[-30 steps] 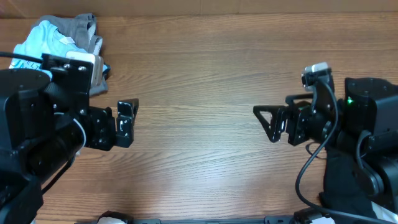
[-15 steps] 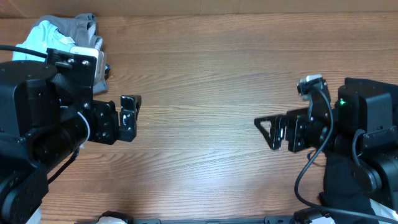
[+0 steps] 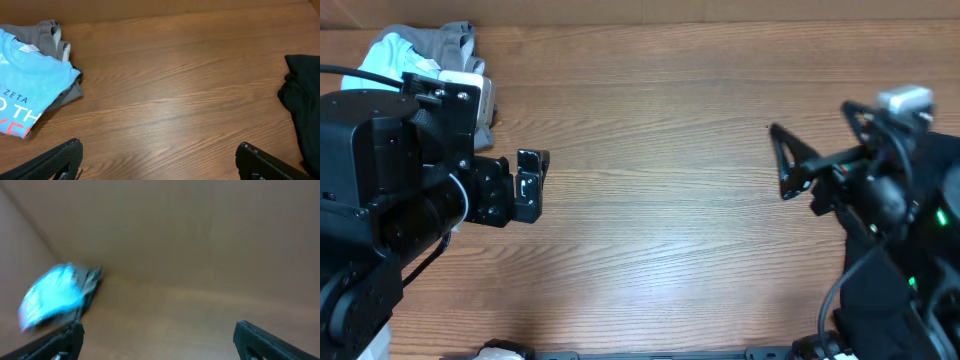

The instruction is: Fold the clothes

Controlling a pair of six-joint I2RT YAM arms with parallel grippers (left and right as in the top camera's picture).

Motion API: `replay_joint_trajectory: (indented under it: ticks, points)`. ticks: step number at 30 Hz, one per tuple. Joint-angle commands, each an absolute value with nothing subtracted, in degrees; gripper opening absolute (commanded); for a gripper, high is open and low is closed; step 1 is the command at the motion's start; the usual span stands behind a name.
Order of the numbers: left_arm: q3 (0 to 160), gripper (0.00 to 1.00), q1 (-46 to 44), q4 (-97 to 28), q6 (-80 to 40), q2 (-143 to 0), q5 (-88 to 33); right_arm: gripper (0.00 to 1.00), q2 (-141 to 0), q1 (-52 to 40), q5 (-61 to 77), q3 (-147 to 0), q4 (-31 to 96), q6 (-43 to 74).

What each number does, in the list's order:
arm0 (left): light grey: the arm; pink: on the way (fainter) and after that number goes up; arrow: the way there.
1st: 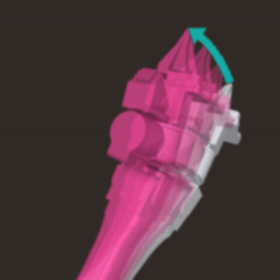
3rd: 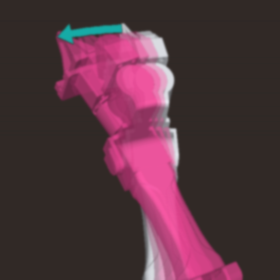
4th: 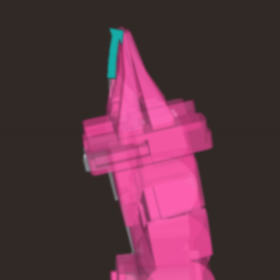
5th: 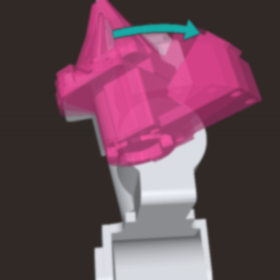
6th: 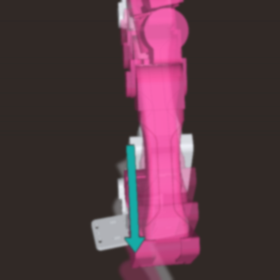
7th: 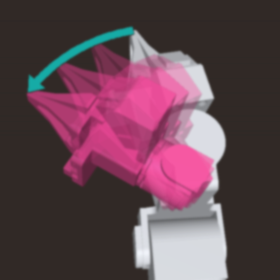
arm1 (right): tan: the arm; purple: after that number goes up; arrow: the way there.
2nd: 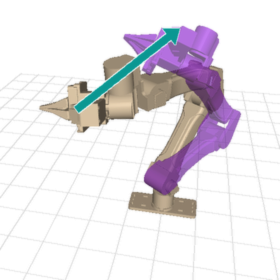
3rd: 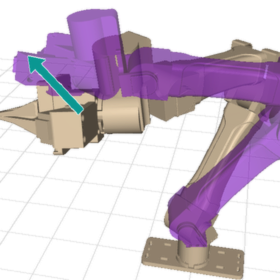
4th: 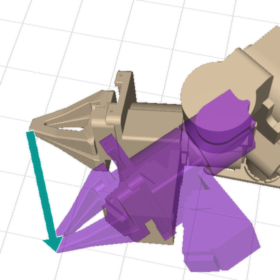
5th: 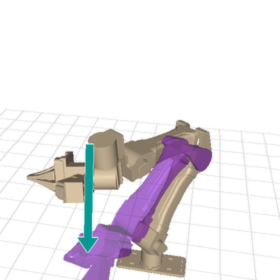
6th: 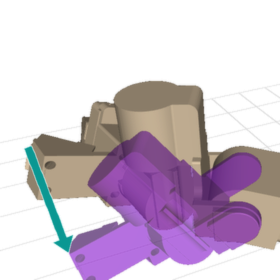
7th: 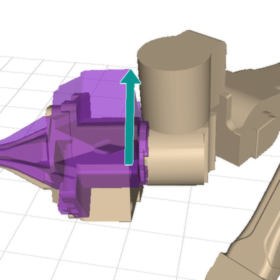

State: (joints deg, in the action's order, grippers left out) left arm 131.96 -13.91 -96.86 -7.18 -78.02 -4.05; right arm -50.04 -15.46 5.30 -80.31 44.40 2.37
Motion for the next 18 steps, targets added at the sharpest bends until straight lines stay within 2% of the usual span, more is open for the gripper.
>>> replay_joint_trajectory:
  ticks: [1, 5, 18]
  points:
    - [131.83, 1.00, -14.37, -96.79, -7.92, -78.37, -4.49, 1.00, -45.21, -15.38, -1.89, -72.27, 38.81, 1.02]
    - [131.83, 1.00, -14.37, -96.79, -7.92, -78.37, -4.49, 1.00, -36.91, -14.35, -1.87, -58.35, 29.50, 1.02]
    - [131.83, 1.00, -14.37, -96.79, -7.92, -78.37, -4.49, 1.00, -11.62, -11.11, -1.43, -25.32, 25.96, 1.93]
